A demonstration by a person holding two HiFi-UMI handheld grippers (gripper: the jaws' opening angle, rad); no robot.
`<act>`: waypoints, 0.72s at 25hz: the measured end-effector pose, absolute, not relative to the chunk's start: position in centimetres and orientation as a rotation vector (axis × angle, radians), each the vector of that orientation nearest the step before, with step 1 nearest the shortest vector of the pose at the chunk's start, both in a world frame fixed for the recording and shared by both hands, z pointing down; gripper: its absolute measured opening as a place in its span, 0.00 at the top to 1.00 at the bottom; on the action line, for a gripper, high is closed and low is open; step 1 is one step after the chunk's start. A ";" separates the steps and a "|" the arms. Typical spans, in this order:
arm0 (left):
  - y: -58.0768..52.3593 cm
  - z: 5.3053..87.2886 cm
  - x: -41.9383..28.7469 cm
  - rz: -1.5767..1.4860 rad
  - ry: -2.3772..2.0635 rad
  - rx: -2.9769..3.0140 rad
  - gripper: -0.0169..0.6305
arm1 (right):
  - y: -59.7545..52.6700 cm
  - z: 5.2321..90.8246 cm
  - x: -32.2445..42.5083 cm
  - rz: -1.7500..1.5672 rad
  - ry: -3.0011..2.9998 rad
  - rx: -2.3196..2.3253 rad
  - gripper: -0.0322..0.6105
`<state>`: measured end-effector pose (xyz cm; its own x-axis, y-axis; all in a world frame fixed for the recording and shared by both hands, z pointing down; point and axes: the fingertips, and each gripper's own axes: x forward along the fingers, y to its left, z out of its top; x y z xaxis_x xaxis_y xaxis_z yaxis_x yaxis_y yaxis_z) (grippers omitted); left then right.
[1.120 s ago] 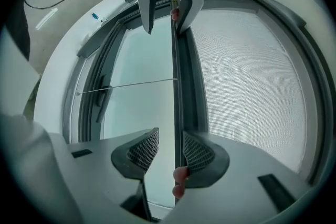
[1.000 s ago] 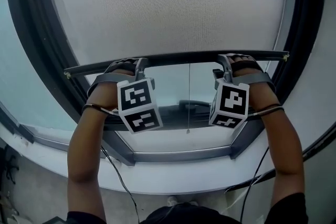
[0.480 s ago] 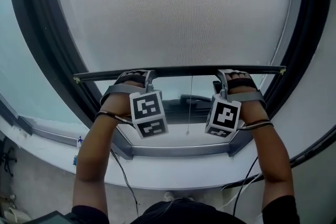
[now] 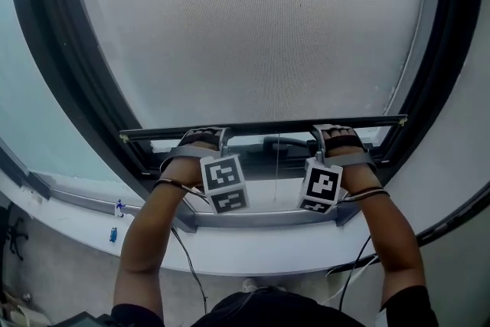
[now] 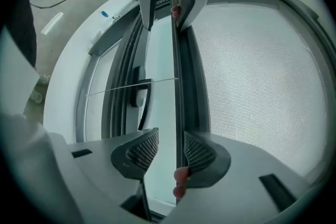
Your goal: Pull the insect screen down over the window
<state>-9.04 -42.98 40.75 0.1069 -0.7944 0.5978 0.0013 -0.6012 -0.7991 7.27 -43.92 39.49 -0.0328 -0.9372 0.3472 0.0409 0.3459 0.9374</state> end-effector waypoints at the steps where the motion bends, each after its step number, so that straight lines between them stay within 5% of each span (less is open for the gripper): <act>1: -43.0 41.1 -9.1 -1.578 0.774 -1.717 0.62 | -43.9 39.9 7.3 -0.999 -1.343 0.899 0.74; 18: -41.7 52.1 -9.1 -1.662 0.663 -1.810 0.62 | -42.3 50.8 8.1 -0.825 -1.378 0.687 0.74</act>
